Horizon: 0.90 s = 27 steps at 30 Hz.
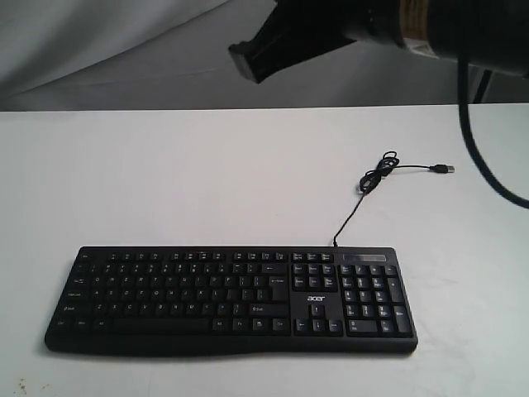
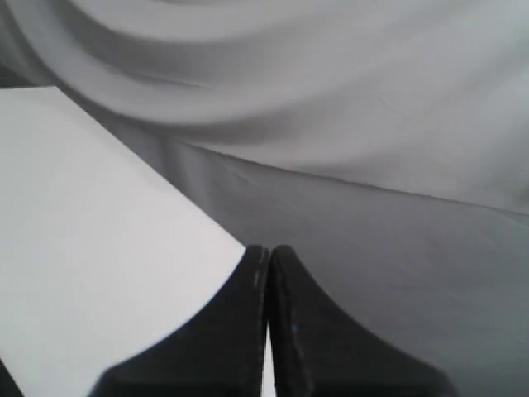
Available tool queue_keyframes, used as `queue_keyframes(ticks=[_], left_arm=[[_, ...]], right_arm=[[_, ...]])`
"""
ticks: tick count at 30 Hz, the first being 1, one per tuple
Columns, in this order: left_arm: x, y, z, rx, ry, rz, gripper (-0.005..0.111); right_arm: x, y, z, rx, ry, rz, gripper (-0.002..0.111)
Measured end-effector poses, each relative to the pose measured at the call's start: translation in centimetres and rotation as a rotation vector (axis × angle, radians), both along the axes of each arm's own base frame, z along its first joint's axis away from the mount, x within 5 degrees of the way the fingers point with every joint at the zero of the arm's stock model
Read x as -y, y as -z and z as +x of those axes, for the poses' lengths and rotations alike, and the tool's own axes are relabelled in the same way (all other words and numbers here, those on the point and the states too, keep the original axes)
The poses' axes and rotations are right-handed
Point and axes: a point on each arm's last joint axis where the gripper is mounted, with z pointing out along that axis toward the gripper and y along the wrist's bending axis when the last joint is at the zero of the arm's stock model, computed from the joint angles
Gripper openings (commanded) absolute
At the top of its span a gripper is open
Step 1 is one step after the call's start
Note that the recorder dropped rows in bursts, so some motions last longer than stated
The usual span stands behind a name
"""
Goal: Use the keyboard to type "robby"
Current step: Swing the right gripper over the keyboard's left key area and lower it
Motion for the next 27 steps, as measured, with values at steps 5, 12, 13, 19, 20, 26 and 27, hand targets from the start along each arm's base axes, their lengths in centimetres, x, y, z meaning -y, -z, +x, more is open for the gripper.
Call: queue_keyframes(ticks=[5,12,13,19,20,26,27], left_arm=[[0.0,0.0,0.0,0.0,0.0,0.0,0.0],[0.0,0.0,0.0,0.0,0.0,0.0,0.0],[0.0,0.0,0.0,0.0,0.0,0.0,0.0],[0.0,0.0,0.0,0.0,0.0,0.0,0.0],[0.0,0.0,0.0,0.0,0.0,0.0,0.0],[0.0,0.0,0.0,0.0,0.0,0.0,0.0],[0.0,0.0,0.0,0.0,0.0,0.0,0.0]], right_arm=[[-0.5,1.7,0.4,-0.082,-0.01,-0.116,0.0],[-3.2,3.0,1.2,-0.249,-0.168,-0.268,0.0],[-3.9,3.1,1.4,-0.276,-0.209,-0.286,0.0],[-7.4,6.4,3.4,-0.37,-0.354,-0.368,0.0],[-7.8,7.0,3.6,-0.386,-0.371,-0.379,0.0],[-10.6,11.9,5.1,-0.48,-0.493,-0.451,0.0],[-11.0,12.7,5.3,-0.496,-0.515,-0.453,0.0]])
